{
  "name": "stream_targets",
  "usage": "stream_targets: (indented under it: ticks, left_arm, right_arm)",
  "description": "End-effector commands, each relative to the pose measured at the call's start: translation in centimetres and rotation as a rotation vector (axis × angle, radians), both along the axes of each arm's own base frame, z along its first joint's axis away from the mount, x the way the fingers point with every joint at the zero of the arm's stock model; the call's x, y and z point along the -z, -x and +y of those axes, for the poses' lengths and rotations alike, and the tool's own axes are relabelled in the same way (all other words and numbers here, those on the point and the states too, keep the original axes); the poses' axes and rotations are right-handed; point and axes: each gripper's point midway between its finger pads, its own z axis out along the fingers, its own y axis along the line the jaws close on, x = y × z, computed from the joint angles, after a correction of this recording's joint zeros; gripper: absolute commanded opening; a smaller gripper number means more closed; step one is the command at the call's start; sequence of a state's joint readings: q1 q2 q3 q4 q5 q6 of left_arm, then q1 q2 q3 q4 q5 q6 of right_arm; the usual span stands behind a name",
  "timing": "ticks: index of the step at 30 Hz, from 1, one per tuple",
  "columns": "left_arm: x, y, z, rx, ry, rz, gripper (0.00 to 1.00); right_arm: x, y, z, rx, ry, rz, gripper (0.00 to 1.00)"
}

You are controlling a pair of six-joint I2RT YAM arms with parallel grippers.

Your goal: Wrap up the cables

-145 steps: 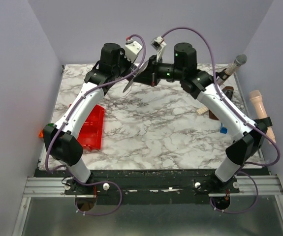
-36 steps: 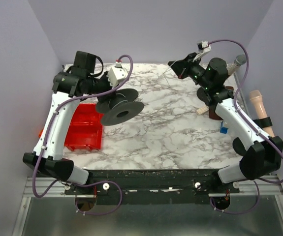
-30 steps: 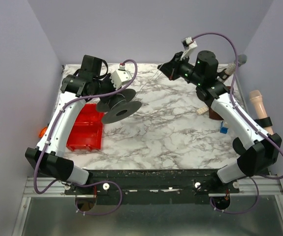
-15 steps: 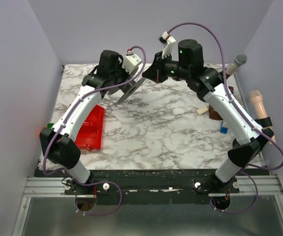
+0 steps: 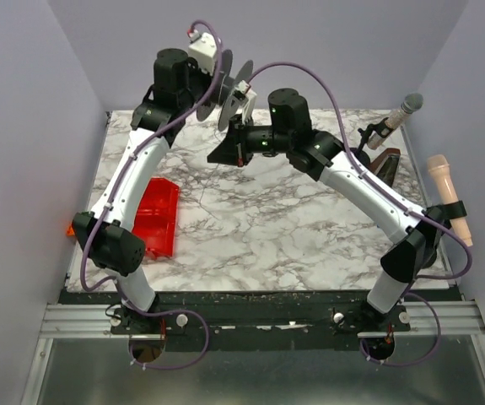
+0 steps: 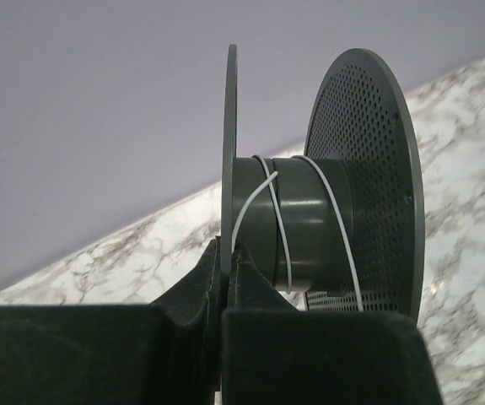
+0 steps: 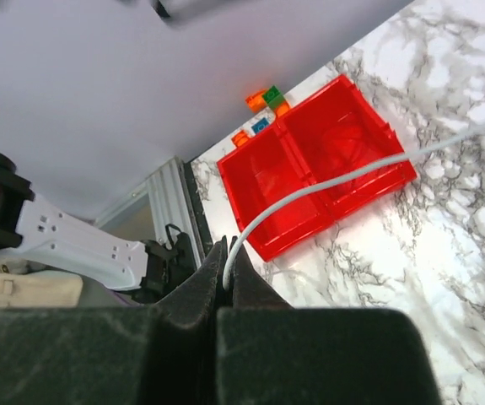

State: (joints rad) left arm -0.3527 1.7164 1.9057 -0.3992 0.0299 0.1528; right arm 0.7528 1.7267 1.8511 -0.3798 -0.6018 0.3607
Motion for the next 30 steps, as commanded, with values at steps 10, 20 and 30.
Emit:
stream_targets:
  ticks: [10,20,30]
  left_arm:
    - [-16.0,5.9,0.8,0.222,0.564,-0.066,0.0]
    - [-19.4,11.4,0.9,0.407,0.554,-0.075,0.0]
    - [-17.9,15.3,0.2,0.522,0.425,-0.044,0.0]
  right_arm:
    - [8.3,-2.6,1.5,0.115,-0.07,-0.047,0.01]
    - [10.7,-5.1,-1.4,0.273,-0.143,-0.021,0.02]
    - [13.4,-8.3,-3.3,0.326,-0.208,0.02,0.07]
